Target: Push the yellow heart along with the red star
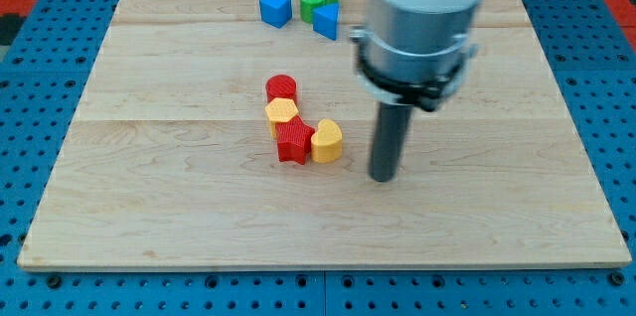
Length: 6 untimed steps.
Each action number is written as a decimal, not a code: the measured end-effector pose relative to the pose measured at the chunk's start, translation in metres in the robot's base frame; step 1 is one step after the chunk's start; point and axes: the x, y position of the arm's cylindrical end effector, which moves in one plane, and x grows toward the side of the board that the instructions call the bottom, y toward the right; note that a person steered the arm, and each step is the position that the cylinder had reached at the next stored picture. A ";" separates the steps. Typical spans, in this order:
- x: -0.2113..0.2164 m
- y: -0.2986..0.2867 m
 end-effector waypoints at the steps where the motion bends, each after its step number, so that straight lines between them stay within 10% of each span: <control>1: -0.031 -0.019; 6: 0.018 -0.060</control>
